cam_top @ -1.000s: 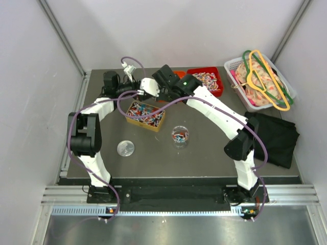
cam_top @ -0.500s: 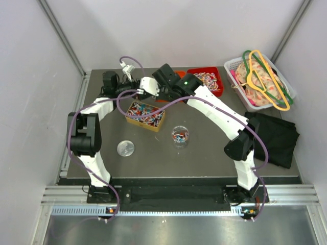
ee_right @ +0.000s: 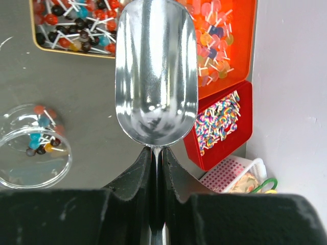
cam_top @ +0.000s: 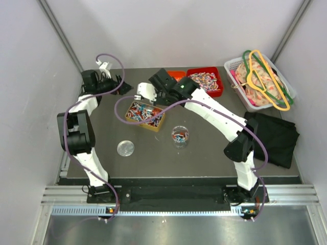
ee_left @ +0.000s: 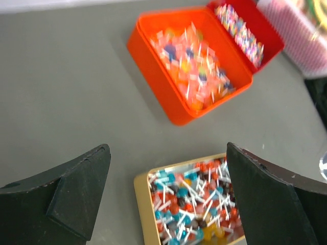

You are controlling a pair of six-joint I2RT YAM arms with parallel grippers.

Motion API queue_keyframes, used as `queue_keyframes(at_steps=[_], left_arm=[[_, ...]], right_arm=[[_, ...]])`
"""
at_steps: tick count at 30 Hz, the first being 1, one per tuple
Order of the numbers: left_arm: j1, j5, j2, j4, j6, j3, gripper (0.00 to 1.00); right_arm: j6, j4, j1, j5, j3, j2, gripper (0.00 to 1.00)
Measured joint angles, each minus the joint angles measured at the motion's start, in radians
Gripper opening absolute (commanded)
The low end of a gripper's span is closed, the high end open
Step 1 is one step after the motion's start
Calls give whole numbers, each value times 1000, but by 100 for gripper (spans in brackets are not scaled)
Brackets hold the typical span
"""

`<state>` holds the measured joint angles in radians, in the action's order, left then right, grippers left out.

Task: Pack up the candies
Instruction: Adjust the spatula, then scoop the fake candies from the storage box.

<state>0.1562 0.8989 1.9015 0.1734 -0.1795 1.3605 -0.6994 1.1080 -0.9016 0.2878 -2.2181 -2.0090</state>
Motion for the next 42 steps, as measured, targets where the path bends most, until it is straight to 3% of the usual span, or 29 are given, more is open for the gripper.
queue_keyframes(at_steps=[13,20,42], left_arm=[[-19,-26,49,-237,215,-60,99],[-19,-56,52,-284,279,-60,93],[-19,50,137,-301,280,-71,92]], right_arm=[[-60,8,-58,0,17,-64,0],[-75,12,-60,14,26,-131,0],[-238,-6,-62,183,23,-281,0]])
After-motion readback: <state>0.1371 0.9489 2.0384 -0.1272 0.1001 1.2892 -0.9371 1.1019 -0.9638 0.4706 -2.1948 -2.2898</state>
